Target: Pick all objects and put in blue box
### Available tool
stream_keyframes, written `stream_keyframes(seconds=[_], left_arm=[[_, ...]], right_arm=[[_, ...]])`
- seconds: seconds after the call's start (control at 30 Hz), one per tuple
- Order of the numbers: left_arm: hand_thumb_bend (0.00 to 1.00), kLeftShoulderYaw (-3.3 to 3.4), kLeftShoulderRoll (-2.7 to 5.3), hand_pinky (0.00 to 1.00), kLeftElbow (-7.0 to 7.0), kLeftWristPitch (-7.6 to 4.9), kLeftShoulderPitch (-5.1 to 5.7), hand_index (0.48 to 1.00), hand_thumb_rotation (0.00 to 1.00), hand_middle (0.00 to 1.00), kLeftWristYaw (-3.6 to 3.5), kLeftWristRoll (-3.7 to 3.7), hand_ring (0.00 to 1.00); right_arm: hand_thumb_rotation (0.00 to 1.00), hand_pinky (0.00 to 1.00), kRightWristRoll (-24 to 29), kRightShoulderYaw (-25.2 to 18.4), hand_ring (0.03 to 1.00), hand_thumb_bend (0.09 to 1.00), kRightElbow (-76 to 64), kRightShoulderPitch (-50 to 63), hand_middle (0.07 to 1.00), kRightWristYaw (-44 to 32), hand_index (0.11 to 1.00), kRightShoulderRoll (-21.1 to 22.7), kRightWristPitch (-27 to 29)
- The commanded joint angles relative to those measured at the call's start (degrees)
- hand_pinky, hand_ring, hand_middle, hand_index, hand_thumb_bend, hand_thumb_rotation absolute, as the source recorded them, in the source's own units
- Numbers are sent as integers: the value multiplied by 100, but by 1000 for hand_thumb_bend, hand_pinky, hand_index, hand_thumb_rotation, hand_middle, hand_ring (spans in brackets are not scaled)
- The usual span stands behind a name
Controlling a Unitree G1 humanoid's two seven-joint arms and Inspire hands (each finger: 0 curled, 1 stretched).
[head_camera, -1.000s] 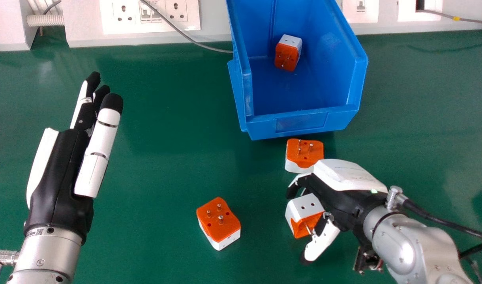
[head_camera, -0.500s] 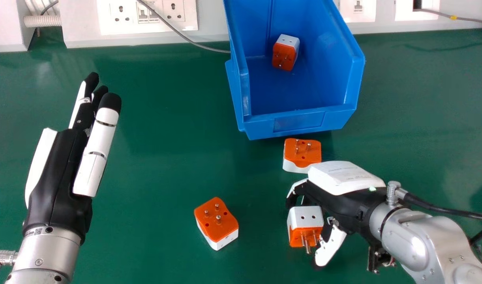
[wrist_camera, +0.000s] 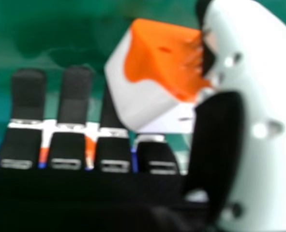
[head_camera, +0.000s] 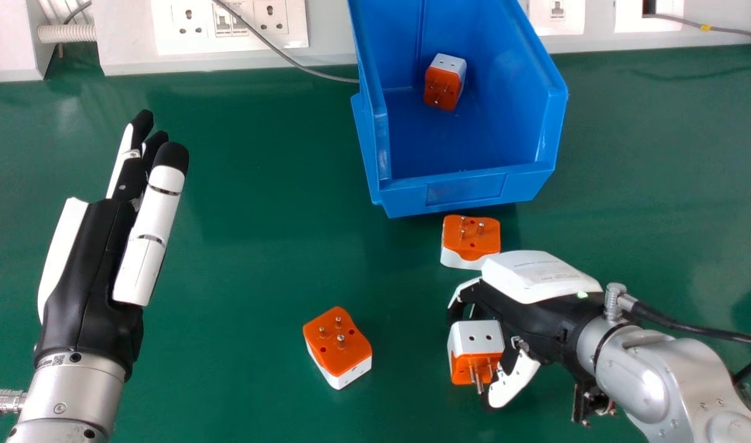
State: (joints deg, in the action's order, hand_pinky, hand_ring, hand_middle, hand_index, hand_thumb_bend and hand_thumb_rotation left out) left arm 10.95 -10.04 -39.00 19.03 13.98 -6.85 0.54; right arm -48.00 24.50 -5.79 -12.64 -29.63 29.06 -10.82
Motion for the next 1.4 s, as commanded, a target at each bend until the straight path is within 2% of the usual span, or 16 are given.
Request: stream_keyframes(seconds=[0.0,0.27,0.53,0.8,1.37], left_arm=[[478,15,-47,943,-198,-8,-70,1000,1000,990,30,4,985],[475,2,-49,943,-206,-13,-52,1000,1000,990,26,35,984],[473,-15,-46,942,-257,43,-63,1000,1000,990,33,65,984],[473,-13,-40,941,-273,74,-69,1000,1000,989,30,64,984],[475,-16,-48,939,-278,103,-89,1000,1000,985,30,71,982]], right_arm=[[0,371,-31,-24,515,505,5,13,618,55,678,-54,-64],[0,337,-28,-7,465,495,83,10,552,157,631,-94,-68],[0,331,-74,1,451,493,426,152,540,1060,577,-63,441],[0,323,-29,-48,432,491,916,181,538,2016,542,-9,1131],[0,319,-37,-71,423,489,948,176,535,2149,533,-47,1129]])
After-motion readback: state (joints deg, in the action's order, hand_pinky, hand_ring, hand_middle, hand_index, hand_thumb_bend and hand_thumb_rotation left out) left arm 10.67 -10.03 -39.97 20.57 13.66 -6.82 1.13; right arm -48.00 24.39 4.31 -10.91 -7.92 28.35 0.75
